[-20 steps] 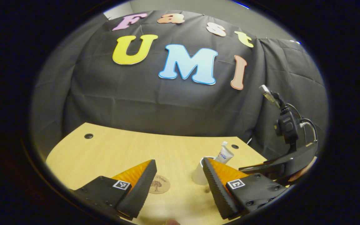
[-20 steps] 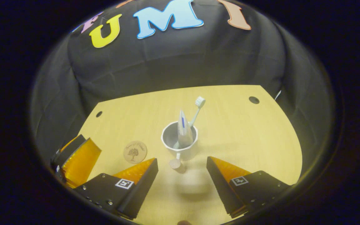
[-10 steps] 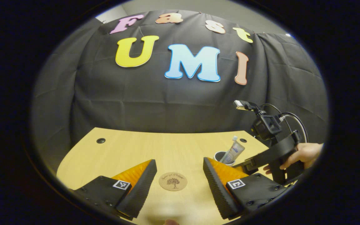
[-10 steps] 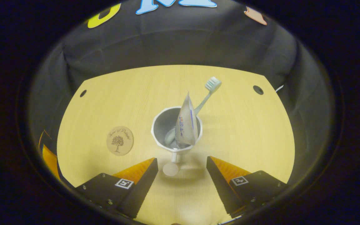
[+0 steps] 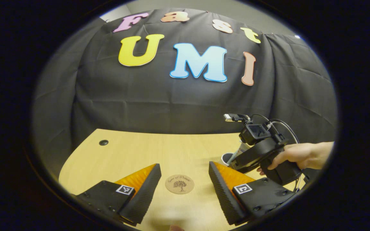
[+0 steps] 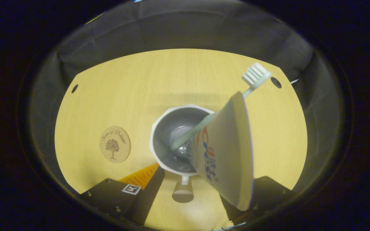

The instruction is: Put the toothbrush and toothpaste on the desktop into the cup, then pick up the cup and place it on the coaster on the desktop.

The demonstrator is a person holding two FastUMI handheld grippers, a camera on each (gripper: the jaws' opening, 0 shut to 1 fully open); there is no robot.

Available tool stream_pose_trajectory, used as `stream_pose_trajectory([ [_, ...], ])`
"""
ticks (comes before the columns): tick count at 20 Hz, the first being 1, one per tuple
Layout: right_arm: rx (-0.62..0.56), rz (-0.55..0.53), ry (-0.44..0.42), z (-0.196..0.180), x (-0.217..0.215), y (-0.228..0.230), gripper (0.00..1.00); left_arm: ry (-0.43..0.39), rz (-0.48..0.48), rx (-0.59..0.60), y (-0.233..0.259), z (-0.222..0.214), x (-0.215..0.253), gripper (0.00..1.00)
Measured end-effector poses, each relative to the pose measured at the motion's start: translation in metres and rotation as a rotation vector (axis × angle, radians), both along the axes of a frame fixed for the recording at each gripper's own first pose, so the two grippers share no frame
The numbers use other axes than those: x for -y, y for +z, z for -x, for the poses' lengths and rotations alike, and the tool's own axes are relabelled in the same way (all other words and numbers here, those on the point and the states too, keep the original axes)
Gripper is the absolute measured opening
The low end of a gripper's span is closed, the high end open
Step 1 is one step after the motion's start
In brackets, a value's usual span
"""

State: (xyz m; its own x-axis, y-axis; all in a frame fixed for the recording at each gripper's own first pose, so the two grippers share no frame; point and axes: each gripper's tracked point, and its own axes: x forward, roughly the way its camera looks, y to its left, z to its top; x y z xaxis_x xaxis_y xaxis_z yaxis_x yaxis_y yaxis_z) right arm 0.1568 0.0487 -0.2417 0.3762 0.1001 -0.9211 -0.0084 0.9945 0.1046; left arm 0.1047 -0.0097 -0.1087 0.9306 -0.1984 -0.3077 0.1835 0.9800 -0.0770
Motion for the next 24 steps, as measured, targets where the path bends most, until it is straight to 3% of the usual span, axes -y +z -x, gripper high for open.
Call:
stream_pose_trajectory([
  [2,-0.011,0.012,-0.003,-0.003,0.001,-0.003,0.80,0.005,0.007,-0.014,-0.003,0.001,-0.001,0.96],
  [3,-0.015,0.009,-0.002,-0.005,0.001,-0.004,0.72,0.004,0.010,-0.019,-0.005,0.002,-0.001,0.96],
  [8,-0.058,0.021,0.005,0.003,0.005,-0.008,0.62,0.015,0.004,-0.019,-0.006,0.000,-0.008,0.96],
  [9,-0.052,0.014,-0.002,0.002,0.005,-0.003,0.43,0.015,0.003,-0.019,-0.006,0.000,-0.009,0.96],
  [11,-0.061,0.008,-0.010,-0.002,0.004,-0.010,0.27,0.017,0.002,-0.020,-0.006,-0.002,-0.011,0.96],
  [19,-0.033,0.040,0.031,0.001,0.004,-0.008,0.23,0.049,0.008,-0.023,-0.011,0.003,-0.027,0.99],
  [24,0.006,0.017,0.072,0.006,-0.019,0.014,0.24,0.073,0.012,-0.030,-0.014,0.011,-0.042,0.96],
])
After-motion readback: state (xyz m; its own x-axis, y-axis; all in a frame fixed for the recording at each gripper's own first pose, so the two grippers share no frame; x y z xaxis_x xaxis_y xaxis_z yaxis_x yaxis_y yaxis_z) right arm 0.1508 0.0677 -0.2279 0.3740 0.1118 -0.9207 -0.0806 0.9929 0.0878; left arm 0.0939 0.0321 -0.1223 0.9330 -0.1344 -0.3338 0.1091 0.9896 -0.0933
